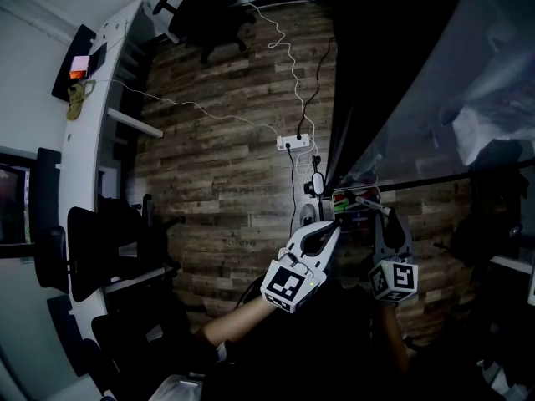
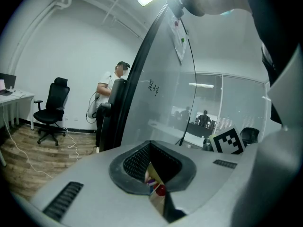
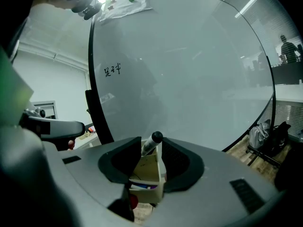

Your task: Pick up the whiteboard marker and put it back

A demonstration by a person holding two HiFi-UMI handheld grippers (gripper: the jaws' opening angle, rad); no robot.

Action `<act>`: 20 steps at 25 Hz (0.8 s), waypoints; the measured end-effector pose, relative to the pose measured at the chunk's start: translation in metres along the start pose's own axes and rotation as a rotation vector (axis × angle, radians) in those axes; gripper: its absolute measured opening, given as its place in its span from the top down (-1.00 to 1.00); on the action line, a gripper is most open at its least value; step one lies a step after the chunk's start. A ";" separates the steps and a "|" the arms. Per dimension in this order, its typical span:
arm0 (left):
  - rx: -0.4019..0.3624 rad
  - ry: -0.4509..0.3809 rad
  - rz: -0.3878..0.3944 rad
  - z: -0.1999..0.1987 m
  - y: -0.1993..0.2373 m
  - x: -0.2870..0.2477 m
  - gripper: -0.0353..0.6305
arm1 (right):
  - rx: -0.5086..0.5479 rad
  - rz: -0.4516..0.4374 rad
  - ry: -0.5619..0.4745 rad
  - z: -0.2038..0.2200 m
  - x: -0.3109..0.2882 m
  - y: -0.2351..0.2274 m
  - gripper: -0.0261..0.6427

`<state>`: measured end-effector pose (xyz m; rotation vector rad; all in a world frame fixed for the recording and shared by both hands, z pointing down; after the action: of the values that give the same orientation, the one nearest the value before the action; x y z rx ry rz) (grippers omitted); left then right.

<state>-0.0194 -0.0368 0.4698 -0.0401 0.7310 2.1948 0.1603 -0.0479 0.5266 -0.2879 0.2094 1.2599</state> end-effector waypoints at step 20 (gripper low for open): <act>0.002 -0.005 -0.004 0.002 0.000 0.005 0.87 | -0.006 -0.016 -0.023 -0.003 0.006 0.006 0.65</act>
<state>-0.0220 -0.0324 0.4703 -0.0347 0.7293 2.1901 0.1560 -0.0415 0.5209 -0.2791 0.1832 1.2473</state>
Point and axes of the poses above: the fingertips, and each gripper's own axes: x backward along the fingers, y to its left, z out of its underside, the point moved 7 cm from there along x, backward along the fingers, and after that the axes turned 15 degrees about x, right-handed, at the moved point
